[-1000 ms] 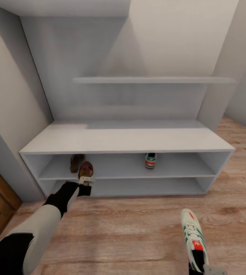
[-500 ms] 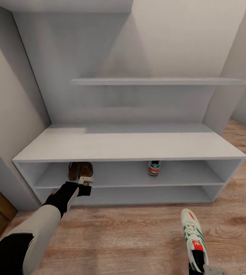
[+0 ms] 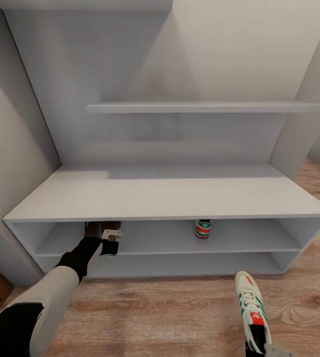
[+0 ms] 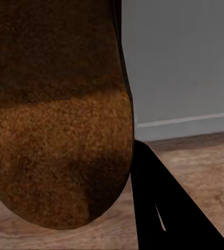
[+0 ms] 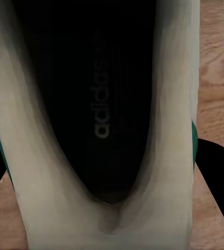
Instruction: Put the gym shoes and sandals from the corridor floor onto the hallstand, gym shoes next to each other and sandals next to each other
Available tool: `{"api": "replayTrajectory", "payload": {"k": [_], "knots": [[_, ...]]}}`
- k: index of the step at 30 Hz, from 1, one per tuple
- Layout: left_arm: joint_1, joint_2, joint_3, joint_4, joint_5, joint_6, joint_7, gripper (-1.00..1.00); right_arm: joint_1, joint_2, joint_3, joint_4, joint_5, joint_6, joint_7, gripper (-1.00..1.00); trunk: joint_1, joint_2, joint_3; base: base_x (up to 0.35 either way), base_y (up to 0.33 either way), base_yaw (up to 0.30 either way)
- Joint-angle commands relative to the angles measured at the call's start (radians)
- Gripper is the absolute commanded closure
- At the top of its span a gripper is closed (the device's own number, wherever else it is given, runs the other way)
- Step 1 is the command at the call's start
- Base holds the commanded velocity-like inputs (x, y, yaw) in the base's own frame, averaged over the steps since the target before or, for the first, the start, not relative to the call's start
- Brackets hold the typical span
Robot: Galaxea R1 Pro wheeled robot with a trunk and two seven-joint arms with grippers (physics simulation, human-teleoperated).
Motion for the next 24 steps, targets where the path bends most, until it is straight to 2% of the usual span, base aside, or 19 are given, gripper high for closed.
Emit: {"api": "replayTrajectory", "payload": {"k": [1, 13, 24], "knots": [[0.000, 0.000, 0.002, -0.002, -0.014, 0.005, -0.009, 1.00, -0.001, 0.000, -0.005, 0.001, 0.011, -0.003, -0.003, 1.00, 0.000, 0.000, -0.001, 0.284, 0.000, 0.000], [0.000, 0.000, 0.005, -0.002, -0.015, 0.005, -0.009, 1.00, -0.001, 0.000, -0.005, 0.001, 0.011, -0.003, -0.003, 1.00, 0.000, 0.000, -0.001, 0.161, 0.000, 0.000], [0.000, 0.006, 0.007, -0.002, -0.014, 0.003, -0.009, 1.00, -0.001, 0.000, -0.005, 0.001, 0.011, -0.003, -0.003, 1.00, 0.000, 0.000, -0.001, 0.015, 0.000, 0.000]]}}
